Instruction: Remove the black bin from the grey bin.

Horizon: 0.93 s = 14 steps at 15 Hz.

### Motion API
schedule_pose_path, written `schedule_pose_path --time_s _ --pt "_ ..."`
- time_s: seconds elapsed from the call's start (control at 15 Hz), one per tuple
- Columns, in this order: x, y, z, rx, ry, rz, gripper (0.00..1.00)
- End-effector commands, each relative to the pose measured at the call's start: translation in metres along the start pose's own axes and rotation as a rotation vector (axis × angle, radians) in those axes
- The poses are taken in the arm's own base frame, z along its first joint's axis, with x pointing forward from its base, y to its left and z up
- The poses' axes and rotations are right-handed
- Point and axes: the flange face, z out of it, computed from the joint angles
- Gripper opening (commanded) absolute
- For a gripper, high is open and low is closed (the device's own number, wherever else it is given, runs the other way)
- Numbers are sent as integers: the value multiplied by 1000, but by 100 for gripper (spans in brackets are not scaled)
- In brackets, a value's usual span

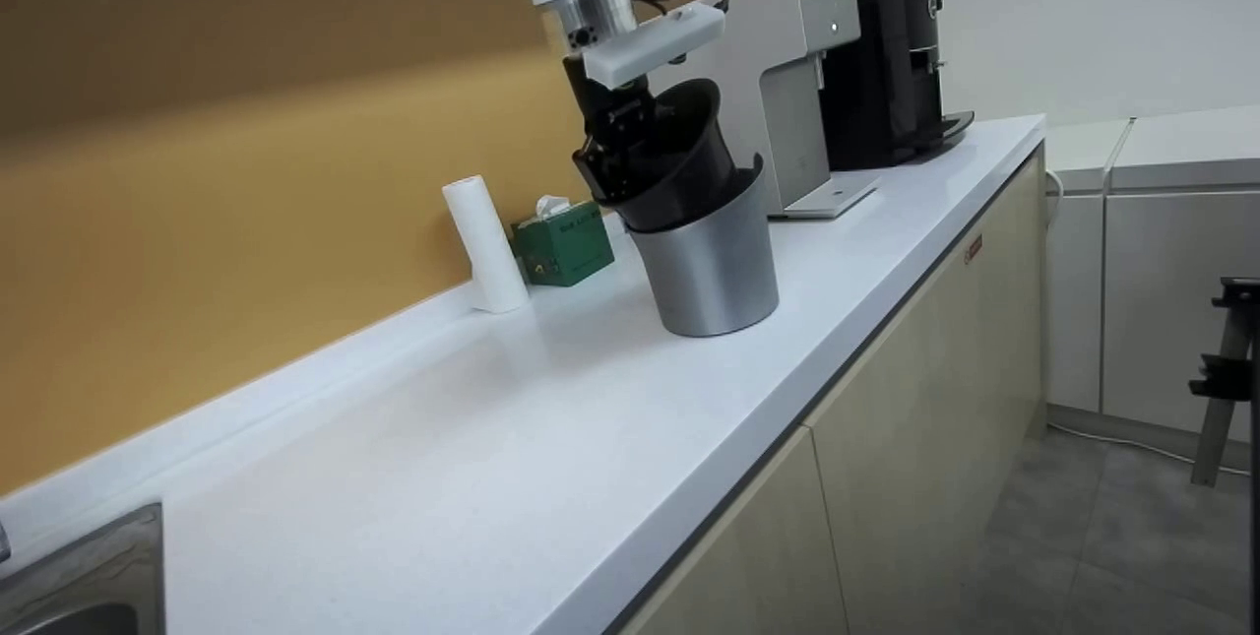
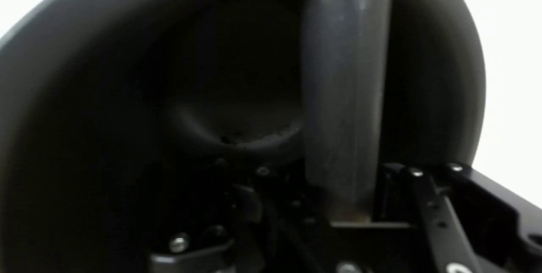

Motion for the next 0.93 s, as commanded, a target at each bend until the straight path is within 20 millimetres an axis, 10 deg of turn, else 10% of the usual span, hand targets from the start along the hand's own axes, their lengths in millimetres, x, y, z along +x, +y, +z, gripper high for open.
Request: schedule_pose_path --time_s 0.0,0.6,0.87 --pt "2 3 -39 -1 53 12 1" --pt "-17 -44 -131 64 177 -51 1" --pt "-38 -80 -136 85 146 -121 1"
